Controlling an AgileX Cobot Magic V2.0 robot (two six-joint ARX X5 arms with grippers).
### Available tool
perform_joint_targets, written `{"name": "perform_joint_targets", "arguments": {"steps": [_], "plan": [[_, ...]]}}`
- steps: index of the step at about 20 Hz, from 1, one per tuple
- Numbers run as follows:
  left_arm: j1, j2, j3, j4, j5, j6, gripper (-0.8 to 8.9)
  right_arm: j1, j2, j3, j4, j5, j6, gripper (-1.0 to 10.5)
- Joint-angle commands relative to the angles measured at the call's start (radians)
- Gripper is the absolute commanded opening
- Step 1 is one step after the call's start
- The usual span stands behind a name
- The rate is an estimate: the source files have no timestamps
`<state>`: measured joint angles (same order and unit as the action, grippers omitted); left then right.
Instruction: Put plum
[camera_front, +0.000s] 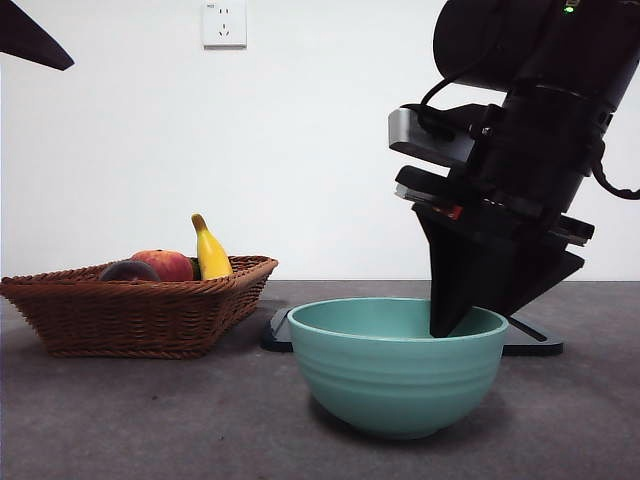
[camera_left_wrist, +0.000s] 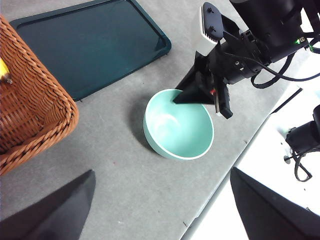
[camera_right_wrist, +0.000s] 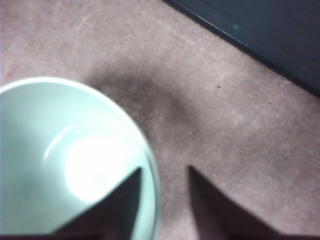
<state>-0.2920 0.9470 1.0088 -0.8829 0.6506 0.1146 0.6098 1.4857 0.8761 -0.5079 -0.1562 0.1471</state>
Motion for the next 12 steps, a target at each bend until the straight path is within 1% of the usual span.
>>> {"name": "perform_joint_targets", "arguments": {"steps": [1, 6, 10, 12], "plan": [[-0.004, 0.007, 0.019, 0.008, 0.002, 0.013, 4.28, 0.01, 0.006, 0.007, 0.004, 0.002, 0.01, 2.0], [-0.004, 0.007, 0.019, 0.008, 0.002, 0.013, 4.28, 0.006, -0.091, 0.019, -0.005, 0.006, 0.01, 2.0], [-0.004, 0.007, 0.019, 0.008, 0.002, 0.012, 4.28, 0.0, -0.236, 0.042, -0.065, 0.011, 0.002, 2.0], [-0.004, 0.007, 0.019, 0.008, 0.002, 0.012, 4.28, 0.0, -0.309, 0.055, -0.101, -0.005, -0.006, 2.0]]}}
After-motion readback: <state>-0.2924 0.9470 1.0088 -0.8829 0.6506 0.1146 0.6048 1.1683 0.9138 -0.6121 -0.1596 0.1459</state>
